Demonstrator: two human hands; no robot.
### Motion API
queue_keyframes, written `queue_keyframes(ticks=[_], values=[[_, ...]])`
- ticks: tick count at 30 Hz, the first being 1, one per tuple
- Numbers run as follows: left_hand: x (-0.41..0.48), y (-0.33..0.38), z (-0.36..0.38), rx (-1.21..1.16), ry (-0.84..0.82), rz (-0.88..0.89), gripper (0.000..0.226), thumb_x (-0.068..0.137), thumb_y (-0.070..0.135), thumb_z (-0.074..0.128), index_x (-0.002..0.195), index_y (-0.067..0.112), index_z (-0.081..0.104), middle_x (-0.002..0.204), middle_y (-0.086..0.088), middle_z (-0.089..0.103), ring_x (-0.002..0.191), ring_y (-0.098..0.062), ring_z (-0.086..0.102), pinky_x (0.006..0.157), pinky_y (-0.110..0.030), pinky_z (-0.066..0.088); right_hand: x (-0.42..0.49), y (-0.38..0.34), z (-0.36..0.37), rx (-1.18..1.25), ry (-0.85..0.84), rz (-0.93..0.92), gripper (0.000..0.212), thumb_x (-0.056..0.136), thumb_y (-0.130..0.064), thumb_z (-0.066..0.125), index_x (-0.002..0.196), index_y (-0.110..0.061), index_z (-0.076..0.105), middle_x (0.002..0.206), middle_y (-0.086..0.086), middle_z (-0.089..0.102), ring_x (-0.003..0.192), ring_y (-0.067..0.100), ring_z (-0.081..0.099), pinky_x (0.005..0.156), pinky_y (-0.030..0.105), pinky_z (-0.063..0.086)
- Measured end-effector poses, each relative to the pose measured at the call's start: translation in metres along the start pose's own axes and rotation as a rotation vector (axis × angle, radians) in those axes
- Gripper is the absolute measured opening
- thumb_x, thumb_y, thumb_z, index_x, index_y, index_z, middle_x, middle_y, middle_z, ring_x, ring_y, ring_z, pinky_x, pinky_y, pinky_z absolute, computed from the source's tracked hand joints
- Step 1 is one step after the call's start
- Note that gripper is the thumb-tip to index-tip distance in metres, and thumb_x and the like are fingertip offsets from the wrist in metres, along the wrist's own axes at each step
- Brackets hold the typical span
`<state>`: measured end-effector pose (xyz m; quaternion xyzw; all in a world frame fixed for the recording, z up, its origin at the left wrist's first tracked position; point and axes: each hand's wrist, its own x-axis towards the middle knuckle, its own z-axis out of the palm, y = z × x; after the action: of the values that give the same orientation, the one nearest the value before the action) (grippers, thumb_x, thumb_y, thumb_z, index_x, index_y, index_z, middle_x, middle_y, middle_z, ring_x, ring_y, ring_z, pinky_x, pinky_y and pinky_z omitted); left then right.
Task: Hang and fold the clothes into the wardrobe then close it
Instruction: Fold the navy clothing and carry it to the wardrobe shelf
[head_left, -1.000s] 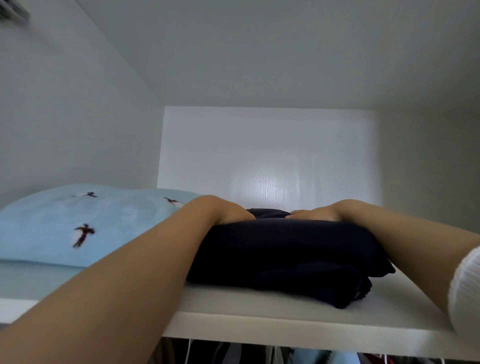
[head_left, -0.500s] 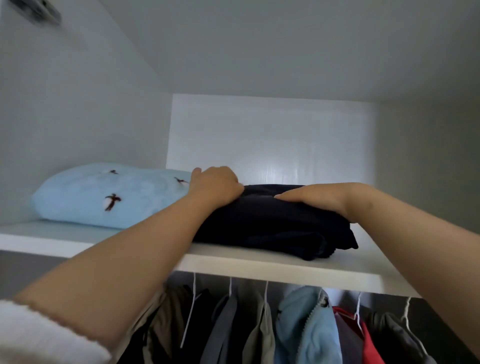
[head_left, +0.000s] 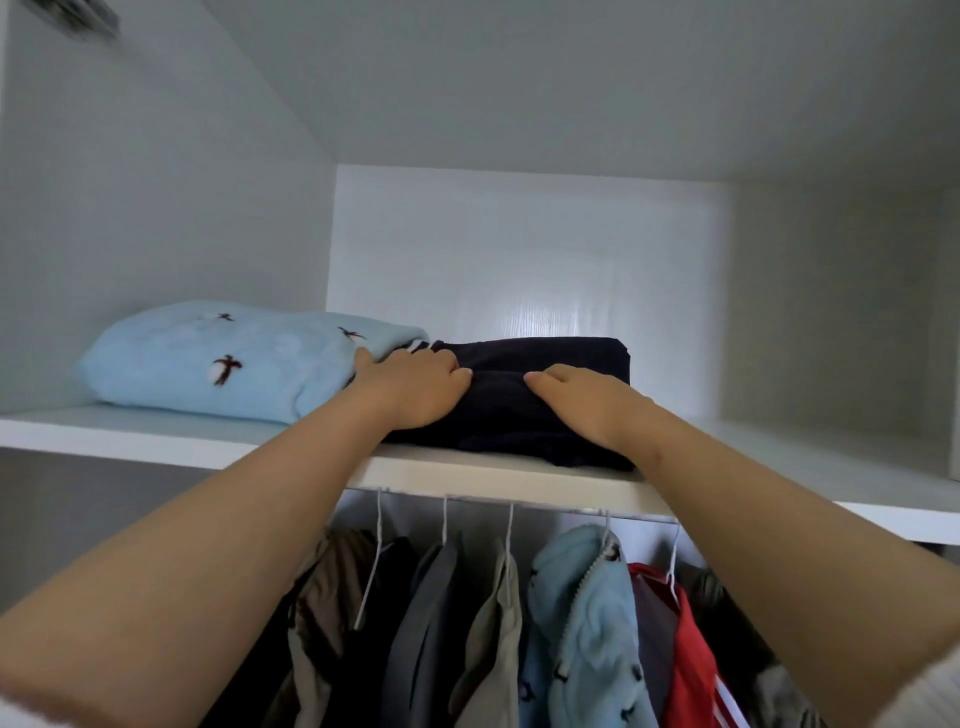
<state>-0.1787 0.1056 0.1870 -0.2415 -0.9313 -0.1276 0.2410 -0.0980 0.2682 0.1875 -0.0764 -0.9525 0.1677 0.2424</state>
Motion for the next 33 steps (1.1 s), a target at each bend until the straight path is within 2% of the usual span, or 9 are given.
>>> queue_keyframes(ticks=[5,11,15,18,20,22,27,29,33], values=[[-0.024,-0.001,0.004,-0.098,0.142,0.023,0.042,0.096,0.045,0.022,0.110,0.024,0.056,0.117,0.005,0.059,0.110,-0.019,0.050,0.104,-0.050,0.018,-0.026,0.002,0.001,0.020,0.052,-0.035,0.041,0.095,-0.046,0.025,0.117,-0.023,0.052,0.117,0.002,0.056,0.109,0.027,0.050,0.099,0.049,0.037],[-0.055,-0.004,0.013,-0.141,0.346,0.057,0.042,0.093,0.041,0.034,0.131,0.027,0.046,0.138,0.003,0.044,0.125,-0.020,0.039,0.104,-0.043,0.024,-0.060,-0.003,0.012,-0.172,0.329,0.003,0.038,0.094,-0.044,0.027,0.117,-0.025,0.050,0.118,-0.005,0.053,0.101,0.018,0.045,0.083,0.037,0.027],[-0.078,-0.008,0.025,-0.159,0.456,0.121,0.044,0.093,0.040,0.035,0.131,0.023,0.048,0.137,0.004,0.049,0.129,-0.015,0.038,0.103,-0.038,0.024,-0.086,-0.010,0.028,-0.143,0.437,0.047,0.042,0.093,-0.046,0.027,0.117,-0.020,0.050,0.116,-0.004,0.055,0.115,0.019,0.048,0.099,0.038,0.024],[-0.104,-0.013,0.039,-0.185,0.454,0.180,0.046,0.093,0.040,0.035,0.134,0.023,0.045,0.139,0.005,0.046,0.135,-0.017,0.030,0.107,-0.038,0.014,-0.115,-0.012,0.047,-0.117,0.441,0.119,0.051,0.096,-0.042,0.029,0.142,-0.021,0.034,0.149,-0.001,0.034,0.140,0.016,0.022,0.113,0.038,0.007],[-0.125,-0.015,0.050,-0.205,0.412,0.237,0.051,0.093,0.041,0.035,0.141,0.022,0.035,0.147,0.004,0.035,0.141,-0.019,0.015,0.111,-0.038,-0.002,-0.140,-0.013,0.059,-0.057,0.419,0.150,0.050,0.098,-0.038,0.030,0.146,-0.024,0.027,0.156,-0.004,0.018,0.144,0.014,0.009,0.115,0.040,0.005],[-0.148,-0.014,0.056,-0.323,0.336,0.282,0.054,0.093,0.037,0.039,0.144,0.020,0.029,0.153,0.002,0.023,0.144,-0.020,0.003,0.113,-0.039,-0.007,-0.169,-0.016,0.069,0.121,0.373,0.235,0.048,0.098,-0.037,0.032,0.145,-0.028,0.028,0.155,-0.005,0.022,0.142,0.016,0.020,0.116,0.041,0.012],[-0.225,0.024,0.070,-0.806,0.029,0.591,0.042,0.082,0.007,0.054,0.123,0.017,0.054,0.133,-0.002,0.051,0.122,-0.023,0.045,0.103,-0.036,0.035,-0.277,-0.011,0.093,0.428,0.453,0.516,0.038,0.094,-0.026,0.046,0.132,-0.027,0.050,0.135,-0.001,0.053,0.123,0.016,0.048,0.108,0.032,0.032],[-0.261,0.050,0.077,-0.933,-0.092,0.644,0.041,0.082,0.005,0.054,0.121,0.018,0.058,0.124,-0.001,0.059,0.114,-0.022,0.052,0.100,-0.036,0.040,-0.335,-0.008,0.098,0.469,0.488,0.658,0.037,0.093,-0.020,0.048,0.129,-0.023,0.054,0.129,0.000,0.057,0.113,0.011,0.051,0.098,0.022,0.035],[-0.351,0.111,0.086,-1.194,-0.505,0.699,0.035,0.084,0.000,0.053,0.109,0.023,0.060,0.104,0.006,0.062,0.097,-0.012,0.059,0.089,-0.021,0.042,-0.460,-0.009,0.098,0.498,0.620,0.967,0.032,0.091,-0.015,0.052,0.122,-0.015,0.060,0.112,0.003,0.063,0.101,0.013,0.055,0.086,0.020,0.038]])
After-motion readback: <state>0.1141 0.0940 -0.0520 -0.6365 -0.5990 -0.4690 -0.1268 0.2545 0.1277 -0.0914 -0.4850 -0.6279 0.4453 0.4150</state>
